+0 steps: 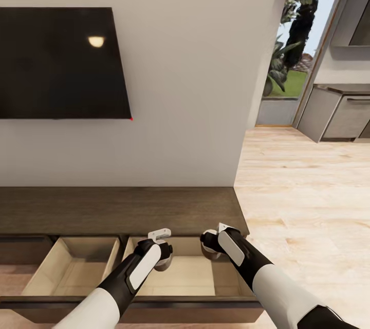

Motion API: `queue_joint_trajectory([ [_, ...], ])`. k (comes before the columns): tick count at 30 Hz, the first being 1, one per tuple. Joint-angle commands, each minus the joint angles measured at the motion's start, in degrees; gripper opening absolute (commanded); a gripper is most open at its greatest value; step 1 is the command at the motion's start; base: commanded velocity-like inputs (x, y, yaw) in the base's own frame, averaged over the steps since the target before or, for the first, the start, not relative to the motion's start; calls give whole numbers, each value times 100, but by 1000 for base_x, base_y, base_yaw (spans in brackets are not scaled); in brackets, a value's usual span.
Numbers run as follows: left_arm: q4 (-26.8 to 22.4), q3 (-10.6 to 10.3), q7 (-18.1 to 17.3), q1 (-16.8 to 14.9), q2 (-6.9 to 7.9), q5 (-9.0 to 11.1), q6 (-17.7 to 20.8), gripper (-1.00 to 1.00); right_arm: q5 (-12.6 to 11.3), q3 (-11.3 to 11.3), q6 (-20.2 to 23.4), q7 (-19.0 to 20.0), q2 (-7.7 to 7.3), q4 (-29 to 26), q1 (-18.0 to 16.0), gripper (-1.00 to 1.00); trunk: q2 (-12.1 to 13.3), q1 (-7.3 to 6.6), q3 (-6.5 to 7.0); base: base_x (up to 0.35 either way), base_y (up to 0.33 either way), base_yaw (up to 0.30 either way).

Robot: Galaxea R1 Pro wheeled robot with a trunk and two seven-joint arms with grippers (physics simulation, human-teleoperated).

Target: Place each of the two pumpkins and all three candles from the living room inside a cabinet in the living room (use any cabinet), then make sure every cabinet is closed, and position the cauldron so it is next to a table in the living room.

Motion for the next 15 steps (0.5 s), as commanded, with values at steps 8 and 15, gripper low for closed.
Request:
queue_joint_trajectory([
  [8,-3,-18,-41,-5,8,42,12,-100,-49,31,-57,-54,-16,-17,-5,-100,-326,176,-150,0,0,0],
  [15,7,-8,-736,-5,249,41,14,-100,-48,29,-74,-50,-21,-2,-5,-100,-607,330,-275,0,0,0],
])
